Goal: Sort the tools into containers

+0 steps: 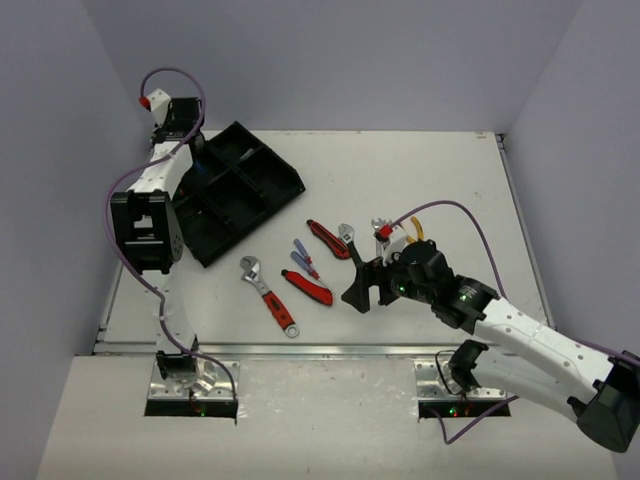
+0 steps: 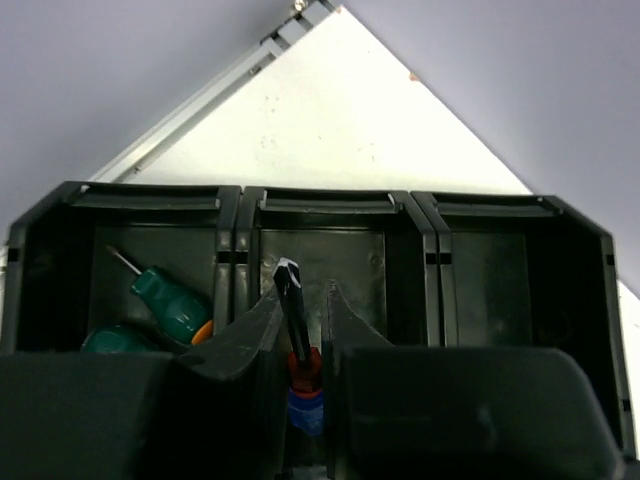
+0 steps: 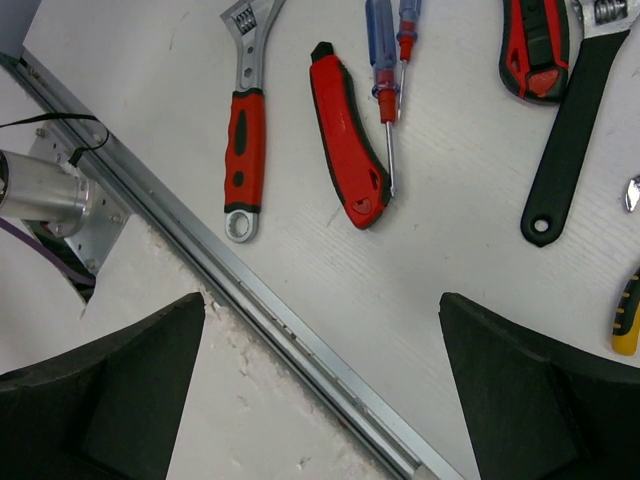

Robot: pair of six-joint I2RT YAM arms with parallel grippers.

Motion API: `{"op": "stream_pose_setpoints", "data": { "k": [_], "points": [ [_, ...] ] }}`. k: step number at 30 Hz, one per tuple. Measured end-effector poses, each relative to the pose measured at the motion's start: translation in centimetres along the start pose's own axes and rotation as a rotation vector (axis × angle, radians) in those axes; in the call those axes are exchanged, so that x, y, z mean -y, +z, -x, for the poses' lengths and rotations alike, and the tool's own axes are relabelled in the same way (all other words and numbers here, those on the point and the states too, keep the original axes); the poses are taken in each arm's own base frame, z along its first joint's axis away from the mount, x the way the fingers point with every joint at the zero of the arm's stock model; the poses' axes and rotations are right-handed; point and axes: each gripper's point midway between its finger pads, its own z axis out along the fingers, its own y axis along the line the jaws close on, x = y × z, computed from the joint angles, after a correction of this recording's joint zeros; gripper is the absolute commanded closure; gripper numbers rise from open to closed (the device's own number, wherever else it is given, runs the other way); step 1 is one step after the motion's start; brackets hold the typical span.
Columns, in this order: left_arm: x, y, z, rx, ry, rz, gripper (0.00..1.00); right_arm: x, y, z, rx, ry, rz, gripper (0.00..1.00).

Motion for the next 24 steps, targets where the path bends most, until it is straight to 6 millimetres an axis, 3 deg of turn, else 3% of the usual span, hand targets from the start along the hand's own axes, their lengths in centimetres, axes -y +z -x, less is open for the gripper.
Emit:
{"op": "stream_pose_setpoints", "data": {
  "k": [2, 3, 5, 11, 13, 15, 18, 22, 24],
  "points": [
    [0.1, 0.5, -1.1, -0.02, 0.012, -0.001, 0.73, 0.0, 0.1, -0.1, -0.006, -0.002, 0.002, 0.01],
    [0.2, 0.7, -1.6, -0.031, 0.019, -0.001, 0.55, 0.0, 0.1, -0.2, -0.008, -0.003, 0.003, 0.01],
    [0.4, 0.9, -2.3, -0.049, 0.014, -0.009, 0.38, -0.1, 0.4, -0.3, -0.008, -0.003, 0.015, 0.01],
    [0.9, 0.6, -3.4, -0.095, -0.026, -0.038, 0.21, 0.8, 2.5, -1.9, -0.086, 0.017, -0.014, 0.01],
    [0.6, -0.3, -3.6, -0.116, -0.041, -0.047, 0.05, 1.2, 3.4, -2.5, -0.127, 0.025, -0.035, 0.01],
    [0.4, -1.6, -3.5, -0.134, -0.056, -0.061, 0.0, 1.5, 4.4, -2.7, -0.165, 0.032, -0.053, 0.03],
    [0.0, -5.7, -2.1, -0.148, -0.114, -0.134, 0.0, 1.6, 6.7, -1.5, -0.219, 0.023, -0.09, 0.18],
    [-1.2, -15.6, 1.0, -0.12, -0.205, -0.323, 0.0, 1.5, 11.2, 2.3, -0.209, -0.027, -0.122, 0.38],
    [-0.5, -20.7, 2.6, -0.06, -0.256, -0.472, 0.0, 1.9, 12.9, 3.4, -0.22, -0.058, -0.149, 0.51]
  ]
}}
